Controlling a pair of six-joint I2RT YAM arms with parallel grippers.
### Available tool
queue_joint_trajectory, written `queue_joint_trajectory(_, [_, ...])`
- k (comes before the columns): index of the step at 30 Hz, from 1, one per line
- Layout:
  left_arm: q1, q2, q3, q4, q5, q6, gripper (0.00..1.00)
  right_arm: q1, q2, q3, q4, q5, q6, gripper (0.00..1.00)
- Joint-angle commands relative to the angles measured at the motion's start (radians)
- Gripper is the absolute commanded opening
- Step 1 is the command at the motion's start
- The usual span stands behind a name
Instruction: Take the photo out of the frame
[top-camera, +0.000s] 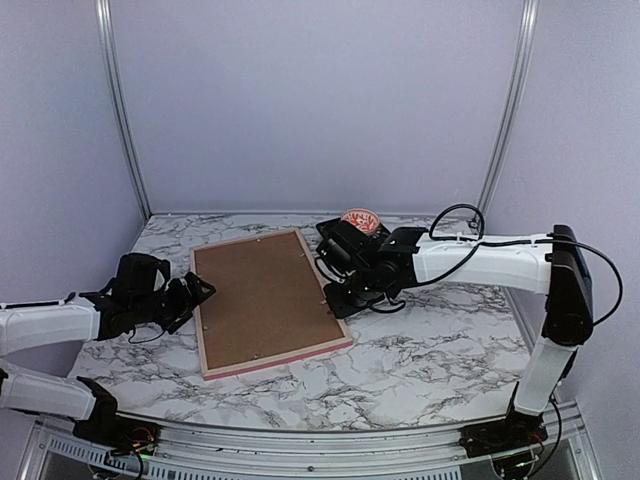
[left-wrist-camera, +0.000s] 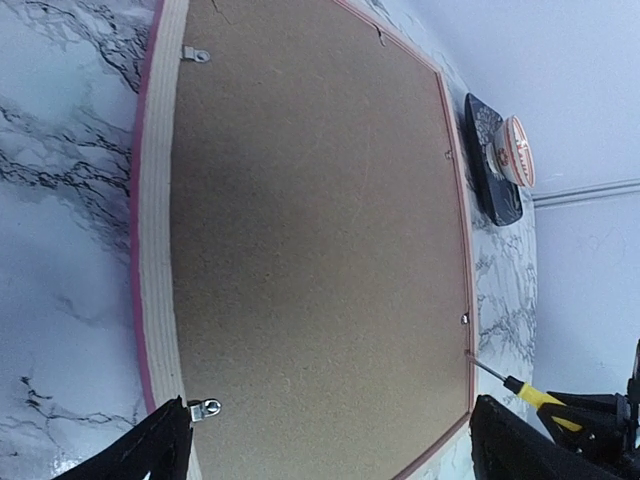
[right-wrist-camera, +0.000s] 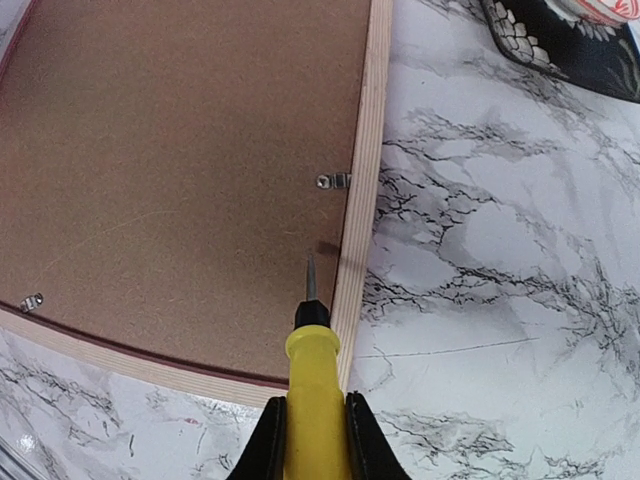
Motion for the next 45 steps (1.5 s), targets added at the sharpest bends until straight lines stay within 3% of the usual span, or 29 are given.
queue_joint_trajectory(1, [0.007,0.021,-0.031,0.128,0.112,-0.018,0.99,0.011,0.029,0.010,-0.009,0.038,0.041,0.00])
queue_joint_trajectory(17, [0.007,0.111,-0.105,0.139,0.149,-0.054,0.99,0.012,0.070,0.027,0.005,0.133,0.049,0.00])
queue_joint_trajectory(28, [0.065,0.095,-0.079,-0.068,0.103,0.022,0.99,-0.006,0.149,0.102,0.062,0.145,-0.019,0.00])
queue_joint_trajectory(45, [0.098,0.084,-0.036,-0.114,0.120,0.060,0.99,-0.061,0.228,0.192,0.100,0.129,-0.068,0.00])
